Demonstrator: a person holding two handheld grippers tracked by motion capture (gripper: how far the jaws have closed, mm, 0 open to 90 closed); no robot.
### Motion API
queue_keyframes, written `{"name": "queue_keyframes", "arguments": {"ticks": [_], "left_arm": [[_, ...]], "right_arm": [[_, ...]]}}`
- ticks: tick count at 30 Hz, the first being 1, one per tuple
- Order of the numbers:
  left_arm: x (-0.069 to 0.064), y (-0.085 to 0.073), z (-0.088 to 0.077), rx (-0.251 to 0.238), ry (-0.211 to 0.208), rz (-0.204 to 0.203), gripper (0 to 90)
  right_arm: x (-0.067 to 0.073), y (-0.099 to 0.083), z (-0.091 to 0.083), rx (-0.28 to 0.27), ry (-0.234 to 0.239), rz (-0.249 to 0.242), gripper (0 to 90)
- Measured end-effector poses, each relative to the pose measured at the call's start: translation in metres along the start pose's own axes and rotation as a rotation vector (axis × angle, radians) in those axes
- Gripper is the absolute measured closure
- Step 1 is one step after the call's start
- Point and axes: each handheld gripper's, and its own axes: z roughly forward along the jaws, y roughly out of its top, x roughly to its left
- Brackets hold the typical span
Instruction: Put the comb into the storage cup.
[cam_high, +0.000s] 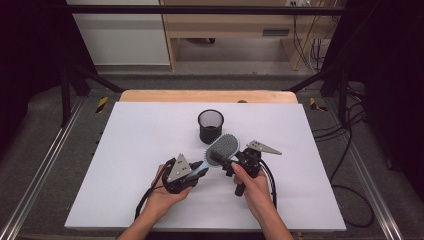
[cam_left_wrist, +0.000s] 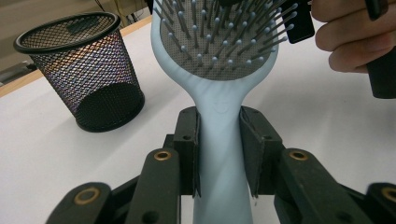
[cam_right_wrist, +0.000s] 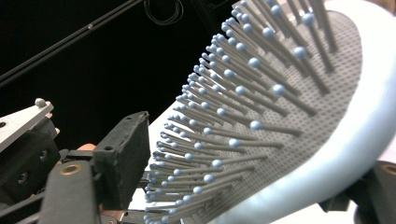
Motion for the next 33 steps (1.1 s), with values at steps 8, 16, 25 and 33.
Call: {"name": "queue_keyframes", "arguments": {"ticks": [8,16,25,33], "left_arm": [[0.0014,-0.0007,0.0002,0.000,0.000,-0.002,69.3],[0.0033,-0.0016,0.0003,0.007,-0.005,-0.007,69.3],[0.0048,-0.0022,0.0001,0.011,-0.005,-0.010,69.3],[0.0062,-0.0028,-0.0001,0.012,-0.004,-0.014,69.3]], "right_arm": [[-0.0001,0.0004,-0.0004,-0.004,-0.004,-0.003,28.9],[0.0003,0.0004,-0.0003,-0.003,-0.004,0.003,31.9],[0.0010,0.0006,-0.0003,-0.005,0.005,-0.002,34.0],[0.0038,0.0015,-0.0013,-0.012,0.014,-0.007,38.3]]}}
